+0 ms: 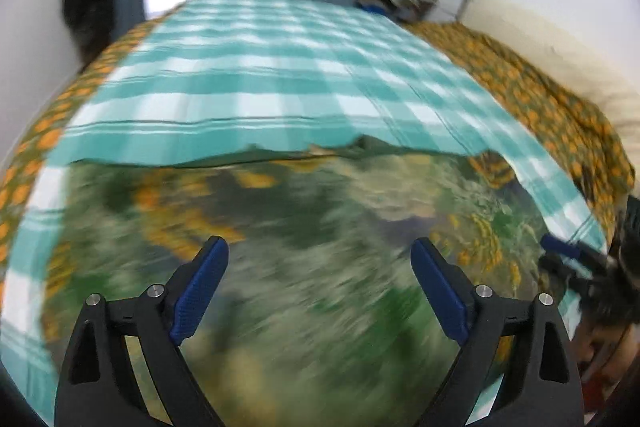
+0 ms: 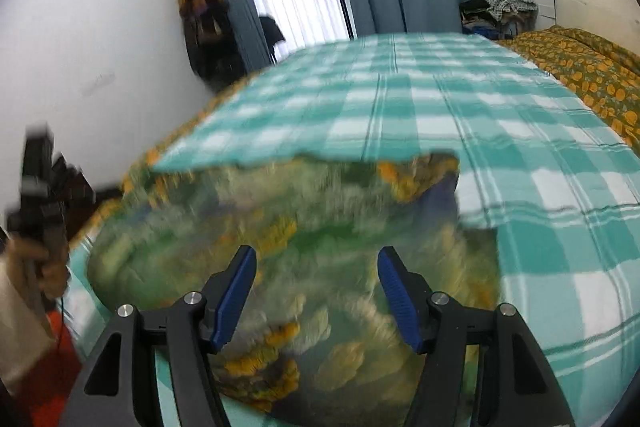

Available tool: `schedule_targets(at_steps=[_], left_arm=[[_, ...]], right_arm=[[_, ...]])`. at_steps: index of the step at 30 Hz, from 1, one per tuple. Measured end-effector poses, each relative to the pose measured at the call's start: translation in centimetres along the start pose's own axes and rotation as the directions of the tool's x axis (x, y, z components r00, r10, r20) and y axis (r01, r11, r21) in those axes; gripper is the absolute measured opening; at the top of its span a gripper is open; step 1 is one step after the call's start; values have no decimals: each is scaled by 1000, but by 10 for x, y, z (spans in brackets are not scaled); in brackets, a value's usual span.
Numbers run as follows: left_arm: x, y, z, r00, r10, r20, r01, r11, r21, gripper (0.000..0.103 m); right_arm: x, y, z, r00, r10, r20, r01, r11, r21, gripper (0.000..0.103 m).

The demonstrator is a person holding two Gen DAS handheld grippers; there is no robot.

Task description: Fold large clothes

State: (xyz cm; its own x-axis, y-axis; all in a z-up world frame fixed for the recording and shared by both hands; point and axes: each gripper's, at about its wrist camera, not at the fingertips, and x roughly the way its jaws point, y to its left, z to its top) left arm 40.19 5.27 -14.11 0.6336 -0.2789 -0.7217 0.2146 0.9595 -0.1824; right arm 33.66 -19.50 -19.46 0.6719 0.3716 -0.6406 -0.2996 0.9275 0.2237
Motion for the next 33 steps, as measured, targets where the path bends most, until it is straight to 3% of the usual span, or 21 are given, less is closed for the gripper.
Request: schedule_targets(at_steps=[4, 7, 9, 15, 33], left_arm=[[61, -20, 15, 995, 48, -89, -48, 999, -2, 93], [98, -9, 10, 982, 122, -145, -128, 991, -30, 94], [114, 3, 1, 979, 109, -169, -123, 990, -73, 98], [120, -2, -7, 979, 143, -142, -150, 988, -38, 99], [124, -2, -9, 979, 152, -133, -159, 986, -43, 100]], right_arm=[[16, -12, -19, 999, 1, -41, 1, 998, 60, 64], [20, -8, -26, 999, -22, -43, 22, 1000, -6, 64], [21, -3, -31, 999, -35, -37, 33, 998, -49, 65], [26, 2, -35, 997, -67, -38, 64, 996, -70, 65], [24, 5, -30, 996, -70, -53, 65, 994, -84, 65]])
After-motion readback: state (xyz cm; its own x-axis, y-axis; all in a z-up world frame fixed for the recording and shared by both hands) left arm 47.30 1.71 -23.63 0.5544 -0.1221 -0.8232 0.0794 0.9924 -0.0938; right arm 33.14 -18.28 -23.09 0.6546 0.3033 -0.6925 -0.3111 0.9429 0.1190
